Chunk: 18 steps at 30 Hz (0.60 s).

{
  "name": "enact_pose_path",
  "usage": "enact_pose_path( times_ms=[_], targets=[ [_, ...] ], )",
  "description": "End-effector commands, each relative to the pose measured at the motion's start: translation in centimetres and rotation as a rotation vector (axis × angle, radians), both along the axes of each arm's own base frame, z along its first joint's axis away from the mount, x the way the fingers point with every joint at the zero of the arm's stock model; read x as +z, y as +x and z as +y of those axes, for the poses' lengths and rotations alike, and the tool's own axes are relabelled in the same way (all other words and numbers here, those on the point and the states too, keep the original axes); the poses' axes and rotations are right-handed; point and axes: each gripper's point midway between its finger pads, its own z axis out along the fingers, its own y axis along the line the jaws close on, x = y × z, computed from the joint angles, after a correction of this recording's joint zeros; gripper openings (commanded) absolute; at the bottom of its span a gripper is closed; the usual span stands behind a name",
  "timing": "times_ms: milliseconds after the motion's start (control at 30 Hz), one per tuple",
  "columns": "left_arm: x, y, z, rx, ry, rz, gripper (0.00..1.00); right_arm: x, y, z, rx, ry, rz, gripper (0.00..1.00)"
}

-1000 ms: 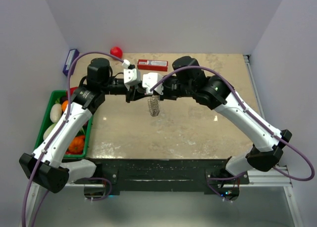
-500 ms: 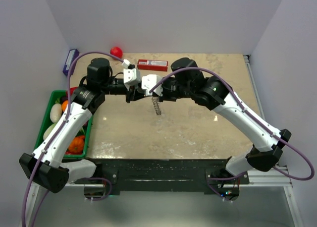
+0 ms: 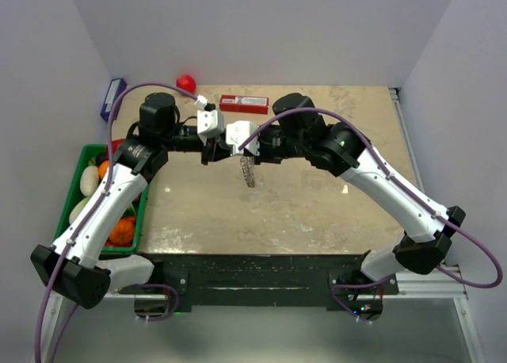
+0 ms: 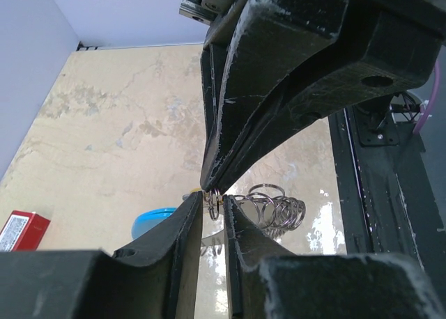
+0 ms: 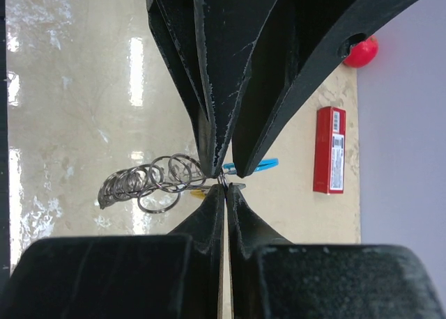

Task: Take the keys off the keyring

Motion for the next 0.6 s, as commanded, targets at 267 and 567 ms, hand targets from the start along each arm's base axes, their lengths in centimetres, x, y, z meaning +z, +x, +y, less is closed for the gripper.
enact_pose_path(
  times_ms=[267,567],
  targets=[
    [0.14,-0.05,-0.10,0.000,-0.012,-0.028,0.20,3.95,-0.87,0.12,0.032,0.114,-0.074,0.00],
    [0.60,-0.17,-0.14,-0.004,-0.024,-0.024,0.00,3.54,-0.89,0.34,0.042,0.106,-0.065,0.00]
  ],
)
